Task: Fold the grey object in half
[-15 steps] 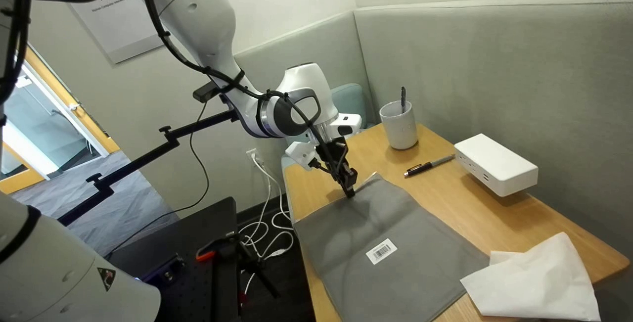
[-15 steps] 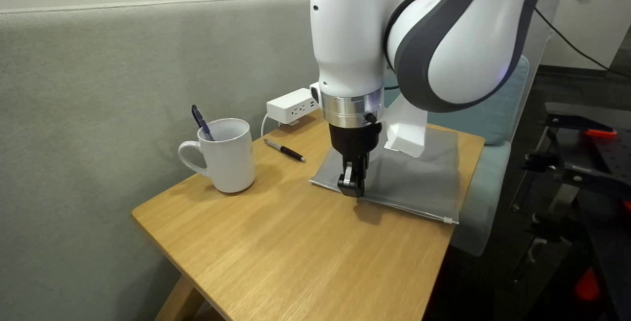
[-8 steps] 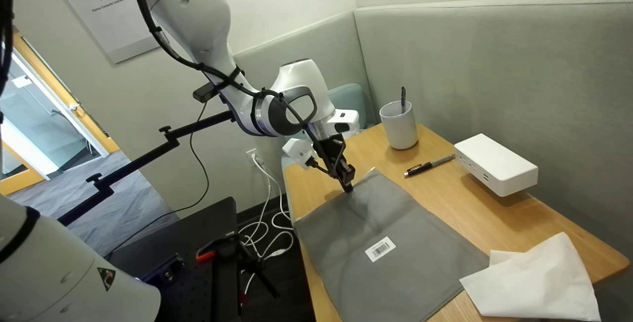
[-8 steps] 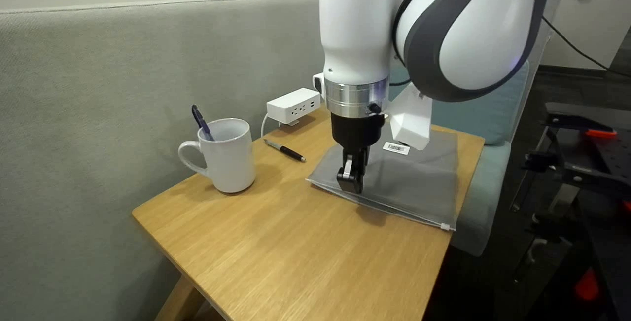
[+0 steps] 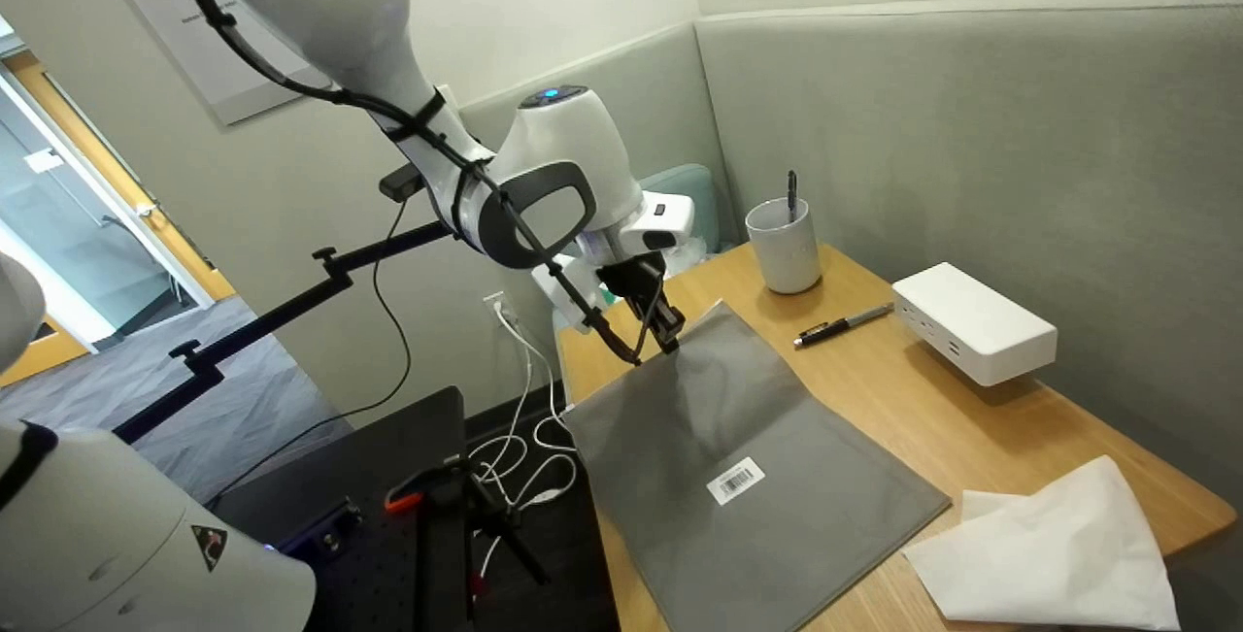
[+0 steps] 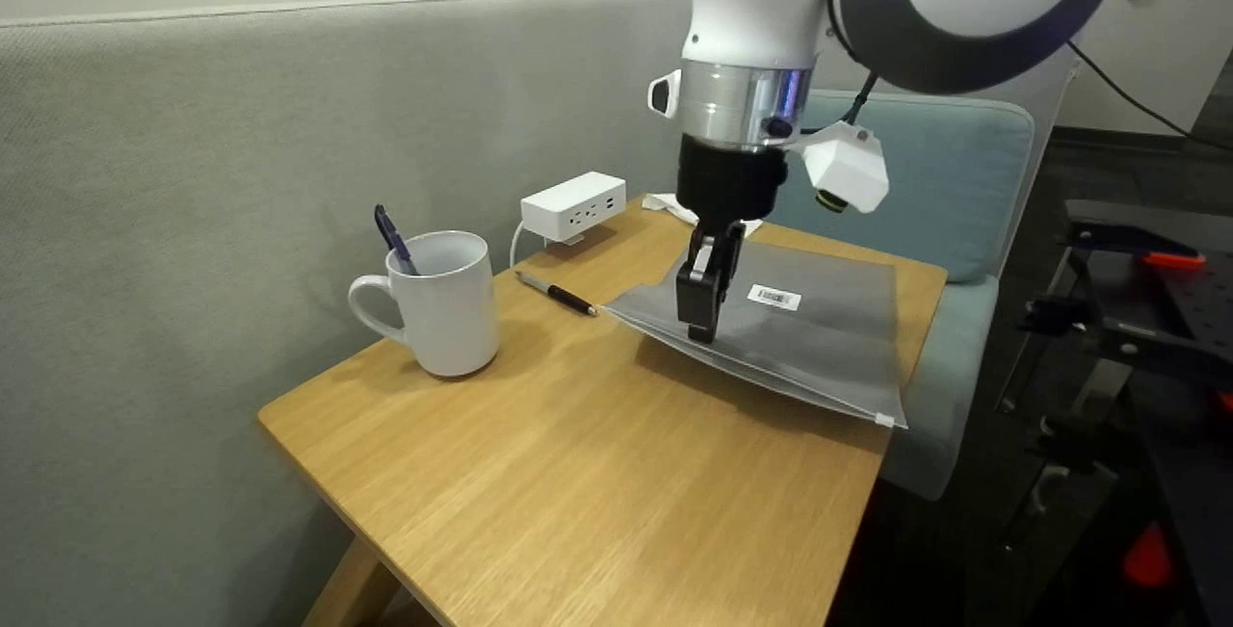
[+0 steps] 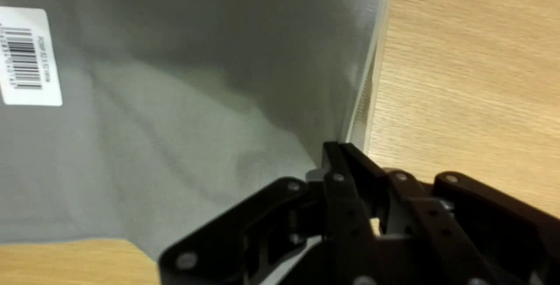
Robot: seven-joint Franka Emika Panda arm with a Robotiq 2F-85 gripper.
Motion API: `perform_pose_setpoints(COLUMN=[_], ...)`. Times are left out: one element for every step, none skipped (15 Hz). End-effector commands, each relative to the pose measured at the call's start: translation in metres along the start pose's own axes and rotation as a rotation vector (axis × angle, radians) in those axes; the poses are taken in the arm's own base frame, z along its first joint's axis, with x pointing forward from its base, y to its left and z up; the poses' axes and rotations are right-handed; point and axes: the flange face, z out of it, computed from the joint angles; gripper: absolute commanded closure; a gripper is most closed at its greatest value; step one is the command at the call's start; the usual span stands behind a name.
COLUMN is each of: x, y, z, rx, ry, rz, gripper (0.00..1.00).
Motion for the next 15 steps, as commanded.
perform_pose_setpoints(x=[-0.014, -0.014, -0.014, -0.013, -0.012, -0.013, -0.012, -0.012, -0.012, -0.012, -0.013, -0.015, -0.017, -0.019, -0.021], y=[0.014, 0.017, 0.021, 0.026, 0.031, 0.038, 0.043, 0.048, 0.053, 0.059, 0.064, 0.067, 0.072, 0.077, 0.082], z=[-0.026, -0.029, -0.033, -0.037, -0.042, -0.048, -0.054, -0.06, -0.066, -0.071, -0.076, -0.081, -0.085, -0.089, -0.092], rx=[0.101, 0.133, 0.164, 0.193, 0.222, 0.242, 0.261, 0.277, 0.294, 0.312, 0.329, 0.343, 0.36, 0.375, 0.391], ry=[0.049, 0.057, 0.065, 0.072, 0.079, 0.087, 0.096, 0.107, 0.117, 0.126, 0.134, 0.14, 0.148, 0.156, 0.161], rz=[-0.004, -0.001, 0.0, -0.003, -0.006, -0.009, -0.016, -0.022, -0.028, -0.033, -0.038, -0.043, -0.046, -0.045, -0.046], gripper=[0.99, 0.99, 0.99, 0.99, 0.99, 0.99, 0.99, 0.99, 0.99, 0.99, 0.99, 0.99, 0.99, 0.99, 0.99])
